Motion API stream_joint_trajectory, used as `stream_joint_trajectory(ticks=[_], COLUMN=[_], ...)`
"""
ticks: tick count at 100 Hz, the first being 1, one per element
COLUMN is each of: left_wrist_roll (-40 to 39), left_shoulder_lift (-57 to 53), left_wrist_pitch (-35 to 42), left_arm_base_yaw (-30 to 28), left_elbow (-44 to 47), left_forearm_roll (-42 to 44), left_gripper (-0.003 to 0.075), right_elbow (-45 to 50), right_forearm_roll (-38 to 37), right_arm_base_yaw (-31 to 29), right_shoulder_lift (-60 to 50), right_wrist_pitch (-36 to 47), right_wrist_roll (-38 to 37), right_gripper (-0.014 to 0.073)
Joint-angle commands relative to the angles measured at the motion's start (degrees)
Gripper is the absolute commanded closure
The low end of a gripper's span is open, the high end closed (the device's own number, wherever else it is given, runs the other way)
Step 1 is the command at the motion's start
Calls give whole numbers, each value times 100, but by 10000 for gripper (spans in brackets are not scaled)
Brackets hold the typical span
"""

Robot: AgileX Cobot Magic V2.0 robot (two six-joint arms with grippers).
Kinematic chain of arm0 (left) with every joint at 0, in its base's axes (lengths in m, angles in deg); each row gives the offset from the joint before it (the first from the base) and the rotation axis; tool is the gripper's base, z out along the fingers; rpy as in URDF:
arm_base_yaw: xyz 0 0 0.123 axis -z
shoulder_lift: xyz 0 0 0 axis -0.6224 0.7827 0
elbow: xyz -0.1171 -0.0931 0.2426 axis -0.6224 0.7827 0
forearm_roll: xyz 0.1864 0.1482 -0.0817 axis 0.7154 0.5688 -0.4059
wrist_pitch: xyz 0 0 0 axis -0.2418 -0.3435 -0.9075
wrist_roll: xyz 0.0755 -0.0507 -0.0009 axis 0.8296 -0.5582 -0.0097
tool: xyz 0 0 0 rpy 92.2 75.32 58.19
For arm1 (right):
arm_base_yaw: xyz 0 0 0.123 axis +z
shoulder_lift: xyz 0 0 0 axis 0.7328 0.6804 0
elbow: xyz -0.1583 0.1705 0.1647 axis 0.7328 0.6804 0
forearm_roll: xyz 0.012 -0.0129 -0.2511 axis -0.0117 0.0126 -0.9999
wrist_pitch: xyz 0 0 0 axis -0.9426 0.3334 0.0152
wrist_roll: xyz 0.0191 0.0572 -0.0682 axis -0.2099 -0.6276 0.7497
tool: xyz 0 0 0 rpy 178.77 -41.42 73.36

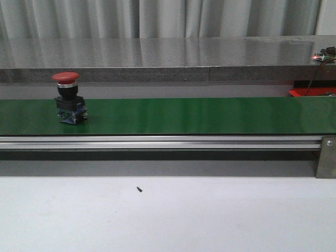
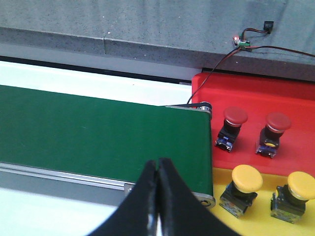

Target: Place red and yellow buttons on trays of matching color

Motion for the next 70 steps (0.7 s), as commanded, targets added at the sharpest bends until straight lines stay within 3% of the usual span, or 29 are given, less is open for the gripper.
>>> stream_joint_trajectory(ticks=[1, 14, 31, 38, 70], left_wrist_roll=[-18, 109, 253, 253, 597], left_shoulder_lift=[-192, -168, -168, -168, -713], left_wrist_pitch=[276, 256, 243, 197, -185], left_arm_base_yaw=[76, 138, 151, 151, 187], left_elbow=[-133, -133, -133, -133, -107], left_forearm_roll=[-91, -116, -203, -213, -709], left_gripper=[498, 462, 215, 149, 145], right_elbow=[-163, -163, -163, -163, -163], right_forearm_roll=[44, 44, 44, 44, 49], right_arm_base_yaw=[6, 6, 6, 6, 6], right_shoulder_lift=[-7, -7, -7, -7, -7], right_wrist_pitch=[456, 456, 456, 456, 462], right_wrist_roll=[46, 46, 46, 46, 46], right_gripper=[660, 660, 660, 660, 660])
